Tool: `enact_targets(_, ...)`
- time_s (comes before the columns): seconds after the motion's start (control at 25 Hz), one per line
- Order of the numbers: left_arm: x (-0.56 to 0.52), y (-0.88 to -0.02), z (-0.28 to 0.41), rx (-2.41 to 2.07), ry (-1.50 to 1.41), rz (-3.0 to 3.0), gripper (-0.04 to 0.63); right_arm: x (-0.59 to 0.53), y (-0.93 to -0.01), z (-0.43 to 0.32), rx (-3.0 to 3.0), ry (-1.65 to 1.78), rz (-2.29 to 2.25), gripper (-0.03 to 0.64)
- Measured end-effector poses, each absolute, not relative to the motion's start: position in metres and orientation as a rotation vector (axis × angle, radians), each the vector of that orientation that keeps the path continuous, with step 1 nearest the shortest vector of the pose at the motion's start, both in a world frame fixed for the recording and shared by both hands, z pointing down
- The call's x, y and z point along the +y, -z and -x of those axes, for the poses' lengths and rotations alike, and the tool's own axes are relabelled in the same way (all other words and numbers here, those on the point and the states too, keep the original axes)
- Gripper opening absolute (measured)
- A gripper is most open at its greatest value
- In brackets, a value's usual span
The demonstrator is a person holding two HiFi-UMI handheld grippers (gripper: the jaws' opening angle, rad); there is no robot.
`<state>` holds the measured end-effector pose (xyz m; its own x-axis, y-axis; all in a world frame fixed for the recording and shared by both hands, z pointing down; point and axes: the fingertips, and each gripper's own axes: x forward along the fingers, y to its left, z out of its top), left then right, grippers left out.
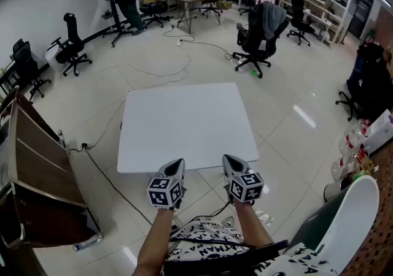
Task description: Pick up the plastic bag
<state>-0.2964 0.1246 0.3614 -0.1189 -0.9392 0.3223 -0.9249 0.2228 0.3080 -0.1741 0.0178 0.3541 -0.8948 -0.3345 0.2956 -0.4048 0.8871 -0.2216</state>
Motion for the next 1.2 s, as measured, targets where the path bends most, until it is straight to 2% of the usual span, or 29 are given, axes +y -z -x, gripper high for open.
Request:
enact_targets(0.2,0.115,-0.365,0.287,-2.037,0.038,-1.735,0.0,0.008,-0.356,0.161,-2.808,-0.418,-0.611,0.0)
enact_targets(0.24,0.113,-0.366,0.284,-2.028,0.035,-1.742,0.0,0.007,-0.357,0.158,-2.805,-0.419,-0.627,0.025)
enact_targets(0.48,0.096,-0.384,0.247,-1.92,-0.025,-1.807,0.0,-0.002,-0.375,0.118,-2.764,-0.461,-0.747,0.035)
enact_targets(0.52,0.091,-0.388,0.238,-1.897,-0.041,-1.821,0.0,-0.005,-0.38,0.109,-2.754,-0.478,-0.764,0.046)
enact_targets(0.6,0.08,-0.397,0.218,-1.851,-0.073,-1.847,0.0,-0.014,-0.394,0.09,-2.724,-0.525,-0.796,0.135)
enact_targets(0.68,0.065,-0.405,0.199,-1.806,-0.095,-1.876,0.0,-0.025,-0.405,0.07,-2.699,-0.557,-0.834,0.135)
enact_targets(0.76,0.049,-0.415,0.176,-1.75,-0.116,-1.909,0.0,-0.035,-0.417,0.048,-2.684,-0.579,-0.871,0.148)
enact_targets(0.8,0.043,-0.42,0.162,-1.714,-0.13,-1.927,0.0,-0.036,-0.424,0.035,-2.674,-0.597,-0.888,0.179)
enact_targets(1.08,-0.013,-0.478,0.039,-1.467,-0.211,-2.021,0.0,-0.068,-0.482,-0.064,-2.622,-0.634,-1.003,0.181)
enact_targets(1.2,-0.028,-0.51,-0.002,-1.38,-0.262,-2.021,0.0,-0.082,-0.516,-0.097,-2.562,-0.694,-1.03,0.241)
